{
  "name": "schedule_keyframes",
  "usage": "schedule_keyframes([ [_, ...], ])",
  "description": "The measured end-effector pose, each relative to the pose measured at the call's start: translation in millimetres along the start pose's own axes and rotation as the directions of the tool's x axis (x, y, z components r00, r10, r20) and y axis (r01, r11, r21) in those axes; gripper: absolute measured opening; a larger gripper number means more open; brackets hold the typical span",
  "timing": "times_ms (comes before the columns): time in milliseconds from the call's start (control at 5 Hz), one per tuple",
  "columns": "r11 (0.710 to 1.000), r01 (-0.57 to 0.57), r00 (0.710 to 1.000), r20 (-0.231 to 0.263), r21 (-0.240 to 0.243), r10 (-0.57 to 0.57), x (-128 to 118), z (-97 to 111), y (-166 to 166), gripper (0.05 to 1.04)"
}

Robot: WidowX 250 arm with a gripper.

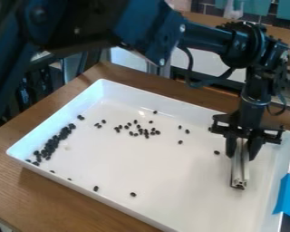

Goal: Sweep into pile

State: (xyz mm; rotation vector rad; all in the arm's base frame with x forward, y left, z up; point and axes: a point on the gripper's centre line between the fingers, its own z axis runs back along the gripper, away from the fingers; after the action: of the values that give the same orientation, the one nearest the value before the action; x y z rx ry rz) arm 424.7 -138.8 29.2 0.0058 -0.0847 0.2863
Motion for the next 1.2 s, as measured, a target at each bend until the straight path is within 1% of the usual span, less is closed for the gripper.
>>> schedule_keyframes([
  [400, 1.0, -0.005, 1.0, -0.007, 0.01, 0.005, 6.3, -4.5, 6.0, 0.381],
  [600, 1.0, -0.019, 0.999, -0.033, 0.008, 0.019, 12.9, -8.5, 24.8, 0.381],
  [800, 1.0, -0.01, 0.999, -0.048, 0.0, 0.01, 15.9, -12.7, 42.0, 0.381],
  [1000, 1.0, -0.018, 0.999, -0.047, -0.003, 0.018, 22.1, -14.0, 63.6, 0.381],
  [1200, 1.0, -0.029, 0.999, -0.027, 0.0, 0.029, 26.9, -15.7, 84.2, 0.381],
])
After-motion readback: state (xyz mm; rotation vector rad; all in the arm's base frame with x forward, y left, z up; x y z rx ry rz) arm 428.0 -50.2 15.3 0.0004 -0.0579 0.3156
